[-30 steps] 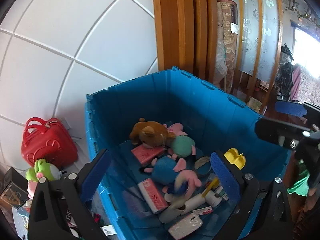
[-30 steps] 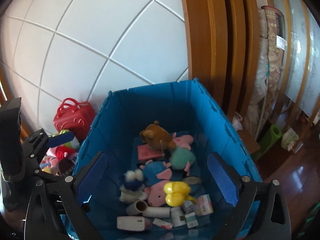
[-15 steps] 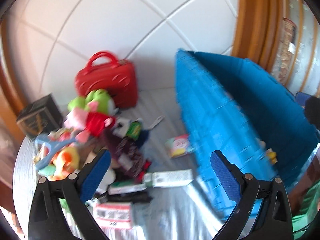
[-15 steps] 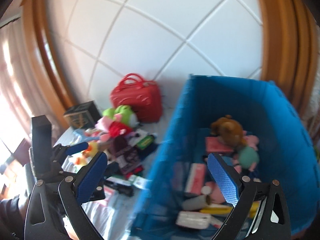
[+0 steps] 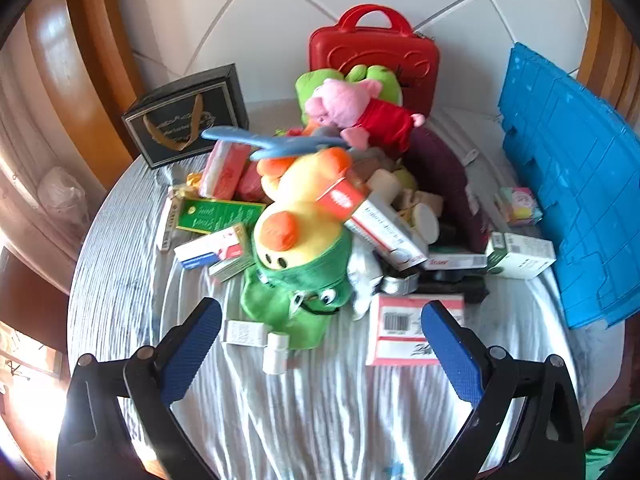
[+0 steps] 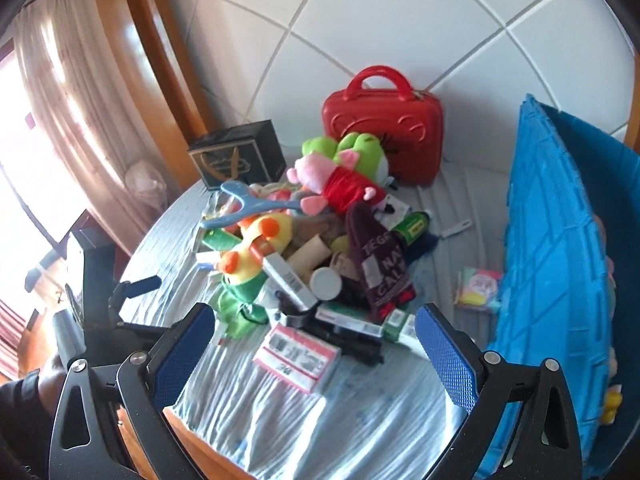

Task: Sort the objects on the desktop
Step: 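Move both open tools back over the pile on the table, then grasp the small white medicine box with the left tool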

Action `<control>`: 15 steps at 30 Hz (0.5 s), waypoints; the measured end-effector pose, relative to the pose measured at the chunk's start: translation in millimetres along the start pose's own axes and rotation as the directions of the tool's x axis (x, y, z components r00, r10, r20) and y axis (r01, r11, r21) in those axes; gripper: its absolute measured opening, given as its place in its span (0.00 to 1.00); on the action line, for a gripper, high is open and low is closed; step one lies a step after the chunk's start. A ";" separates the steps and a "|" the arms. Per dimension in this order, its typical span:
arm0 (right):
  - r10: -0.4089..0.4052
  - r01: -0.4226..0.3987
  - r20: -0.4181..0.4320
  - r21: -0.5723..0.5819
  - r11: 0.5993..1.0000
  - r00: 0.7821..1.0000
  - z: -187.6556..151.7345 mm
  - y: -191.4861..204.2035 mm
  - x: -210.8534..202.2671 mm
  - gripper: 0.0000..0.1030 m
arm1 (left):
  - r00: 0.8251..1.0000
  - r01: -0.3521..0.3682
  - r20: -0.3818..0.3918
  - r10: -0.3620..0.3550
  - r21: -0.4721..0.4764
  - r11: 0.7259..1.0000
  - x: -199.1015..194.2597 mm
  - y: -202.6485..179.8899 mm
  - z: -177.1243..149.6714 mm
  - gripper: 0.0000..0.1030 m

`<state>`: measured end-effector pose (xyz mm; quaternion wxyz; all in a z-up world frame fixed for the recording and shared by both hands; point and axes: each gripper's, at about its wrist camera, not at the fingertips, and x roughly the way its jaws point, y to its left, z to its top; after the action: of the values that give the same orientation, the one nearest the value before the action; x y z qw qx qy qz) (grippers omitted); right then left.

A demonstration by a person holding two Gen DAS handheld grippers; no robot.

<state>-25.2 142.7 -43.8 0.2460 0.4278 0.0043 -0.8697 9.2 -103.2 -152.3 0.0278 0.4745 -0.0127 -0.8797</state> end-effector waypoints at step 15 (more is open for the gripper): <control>0.071 -0.077 -0.210 -0.023 0.997 0.975 -62.3 127.7 165.1 0.99 | 0.996 -0.002 -0.089 0.016 0.164 0.986 90.5 119.9 -44.5 0.81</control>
<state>-8.6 -26.1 -180.6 0.2831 0.5129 0.0279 -0.8100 1.2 -228.2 -246.5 -0.0067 0.5143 -0.0857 -0.8533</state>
